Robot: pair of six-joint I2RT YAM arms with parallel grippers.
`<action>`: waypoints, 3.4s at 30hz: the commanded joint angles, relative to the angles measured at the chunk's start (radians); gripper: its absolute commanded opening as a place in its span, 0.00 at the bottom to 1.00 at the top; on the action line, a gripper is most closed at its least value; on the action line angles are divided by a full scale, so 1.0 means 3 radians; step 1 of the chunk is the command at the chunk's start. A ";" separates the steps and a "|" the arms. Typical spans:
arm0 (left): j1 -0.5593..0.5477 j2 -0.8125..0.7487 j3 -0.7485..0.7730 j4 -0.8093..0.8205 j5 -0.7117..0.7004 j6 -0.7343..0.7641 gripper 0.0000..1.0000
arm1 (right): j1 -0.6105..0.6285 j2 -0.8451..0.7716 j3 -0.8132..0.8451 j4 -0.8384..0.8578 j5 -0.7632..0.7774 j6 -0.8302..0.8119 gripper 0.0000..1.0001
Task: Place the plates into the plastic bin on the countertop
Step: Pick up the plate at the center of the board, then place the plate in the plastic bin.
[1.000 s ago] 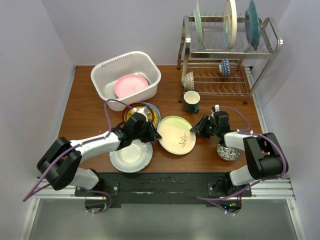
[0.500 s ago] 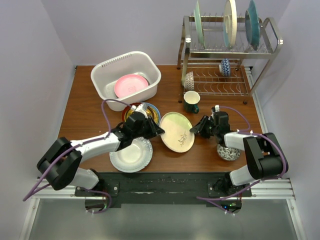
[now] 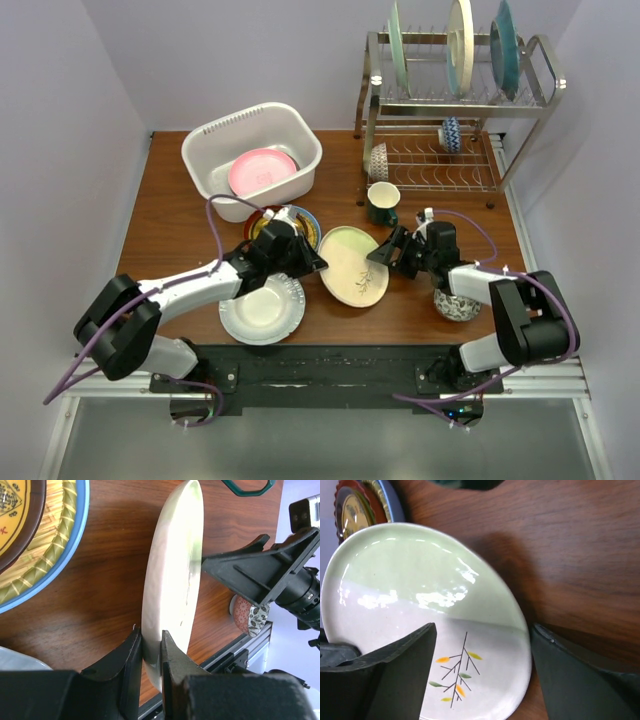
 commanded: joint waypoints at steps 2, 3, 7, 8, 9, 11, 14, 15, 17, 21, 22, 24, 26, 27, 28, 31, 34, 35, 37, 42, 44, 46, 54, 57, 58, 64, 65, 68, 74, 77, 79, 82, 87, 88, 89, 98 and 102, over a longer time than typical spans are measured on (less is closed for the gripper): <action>-0.0033 -0.0182 0.0391 -0.0021 -0.0034 0.0148 0.00 | 0.0089 -0.0224 -0.0134 -0.0572 -0.0147 -0.0055 0.85; -0.0023 -0.0187 0.0407 -0.0047 -0.0049 0.0158 0.00 | 0.0084 -0.0275 -0.0139 -0.0588 -0.0142 -0.0060 0.86; 0.0003 -0.0228 0.0529 -0.0154 -0.0075 0.0215 0.00 | 0.0089 -0.0454 -0.0134 -0.0608 -0.0188 -0.0107 0.90; 0.0003 -0.0228 0.0560 -0.0286 -0.0085 0.0235 0.00 | 0.0089 -0.0520 -0.0144 -0.0634 -0.0193 -0.0117 0.92; 0.0008 -0.0233 0.0591 -0.0333 -0.0110 0.0271 0.00 | 0.0084 -0.0556 -0.0145 -0.0649 -0.0203 -0.0132 0.92; 0.0033 -0.0243 0.0673 -0.0425 -0.0126 0.0307 0.00 | 0.0089 -0.0663 -0.0165 -0.0680 -0.0208 -0.0147 0.94; 0.0079 -0.0279 0.0744 -0.0492 -0.0121 0.0343 0.00 | 0.0084 -0.0781 -0.0180 -0.0746 -0.0198 -0.0178 0.96; 0.0115 -0.0284 0.0755 -0.0512 -0.0111 0.0358 0.00 | 0.0084 -0.0852 -0.0180 -0.0767 -0.0198 -0.0183 0.96; 0.0156 -0.0310 0.0800 -0.0543 -0.0100 0.0378 0.00 | 0.0089 -0.0924 -0.0185 -0.0833 -0.0188 -0.0204 0.97; 0.0279 -0.0356 0.0923 -0.0665 -0.0065 0.0434 0.00 | 0.0084 -0.1012 -0.0165 -0.0956 -0.0183 -0.0239 0.98; 0.0299 -0.0381 0.0984 -0.0732 -0.0065 0.0445 0.00 | 0.0084 -0.1037 -0.0170 -0.0976 -0.0183 -0.0260 0.98; 0.0360 -0.0402 0.1046 -0.0803 -0.0049 0.0480 0.00 | 0.0089 -0.1068 -0.0196 -0.1038 -0.0183 -0.0285 0.98; 0.0412 -0.0427 0.1133 -0.0860 -0.0039 0.0506 0.00 | 0.0084 -0.1109 -0.0221 -0.1068 -0.0183 -0.0301 0.98; 0.0463 -0.0437 0.1163 -0.0875 -0.0024 0.0542 0.00 | 0.0089 -0.1124 -0.0236 -0.1074 -0.0188 -0.0311 0.98; 0.0488 -0.0438 0.1229 -0.0931 -0.0019 0.0557 0.00 | 0.0089 -0.1134 -0.0247 -0.1074 -0.0183 -0.0321 0.98; 0.0565 -0.0453 0.1337 -0.1034 -0.0013 0.0614 0.00 | 0.0084 -0.1175 -0.0237 -0.1166 -0.0177 -0.0362 0.98; 0.0632 -0.0448 0.1414 -0.1095 -0.0008 0.0649 0.00 | 0.0084 -0.1211 -0.0226 -0.1217 -0.0172 -0.0393 0.98; 0.0647 -0.0453 0.1434 -0.1100 -0.0003 0.0665 0.00 | 0.0084 -0.1211 -0.0226 -0.1227 -0.0167 -0.0393 0.98; 0.0662 -0.0443 0.1486 -0.1131 0.0002 0.0685 0.00 | 0.0084 -0.1206 -0.0237 -0.1232 -0.0177 -0.0408 0.98; 0.0739 -0.0422 0.1669 -0.1243 0.0017 0.0746 0.00 | 0.0089 -0.1226 -0.0257 -0.1258 -0.0182 -0.0429 0.99; 0.0780 -0.0407 0.1766 -0.1304 0.0038 0.0782 0.00 | 0.0089 -0.1226 -0.0272 -0.1258 -0.0188 -0.0434 0.99; 0.0800 -0.0376 0.1848 -0.1376 0.0038 0.0803 0.00 | 0.0089 -0.1237 -0.0283 -0.1273 -0.0177 -0.0429 0.99; 0.0984 -0.0187 0.2288 -0.1596 0.0165 0.0946 0.00 | 0.0089 -0.1247 -0.0303 -0.1299 -0.0157 -0.0464 0.99; 0.1051 -0.0111 0.2416 -0.1627 0.0262 0.0961 0.00 | 0.0084 -0.1237 -0.0329 -0.1299 -0.0147 -0.0485 0.99; 0.1076 -0.0090 0.2452 -0.1642 0.0288 0.0982 0.00 | 0.0084 -0.1227 -0.0324 -0.1299 -0.0142 -0.0490 0.99; 0.1189 0.0053 0.2708 -0.1760 0.0385 0.1058 0.00 | 0.0084 -0.1160 -0.0369 -0.1278 -0.0126 -0.0526 0.99; 0.1209 0.0084 0.2769 -0.1785 0.0401 0.1064 0.00 | 0.0084 -0.1140 -0.0380 -0.1273 -0.0121 -0.0531 0.99; 0.1301 0.0165 0.2947 -0.1857 0.0462 0.1109 0.00 | 0.0089 -0.1119 -0.0395 -0.1263 -0.0111 -0.0546 0.99; 0.1537 0.0334 0.3300 -0.2000 0.0641 0.1171 0.00 | 0.0084 -0.1073 -0.0446 -0.1237 -0.0085 -0.0592 0.99; 0.1649 0.0416 0.3444 -0.2046 0.0728 0.1191 0.00 | 0.0089 -0.1042 -0.0472 -0.1227 -0.0070 -0.0608 0.99; 0.1741 0.0457 0.3495 -0.2062 0.0819 0.1202 0.00 | 0.0084 -0.1027 -0.0482 -0.1232 -0.0060 -0.0628 0.99; 0.1848 0.0519 0.3562 -0.2082 0.0886 0.1186 0.00 | 0.0089 -0.1022 -0.0482 -0.1237 -0.0060 -0.0638 0.99; 0.2048 0.0559 0.3582 -0.2041 0.1009 0.1151 0.00 | 0.0089 -0.1027 -0.0477 -0.1248 -0.0045 -0.0649 0.99; 0.2079 0.0570 0.3587 -0.2021 0.1045 0.1135 0.00 | 0.0084 -0.1027 -0.0482 -0.1248 -0.0039 -0.0649 0.99; 0.2104 0.0590 0.3597 -0.2011 0.1060 0.1125 0.00 | 0.0084 -0.1022 -0.0477 -0.1243 -0.0039 -0.0654 0.99; 0.2426 0.0830 0.3735 -0.1944 0.1260 0.1064 0.00 | 0.0089 -0.0991 -0.0472 -0.1248 -0.0024 -0.0654 0.99; 0.2569 0.0927 0.3776 -0.1903 0.1296 0.1033 0.00 | 0.0089 -0.0996 -0.0477 -0.1248 -0.0019 -0.0654 0.99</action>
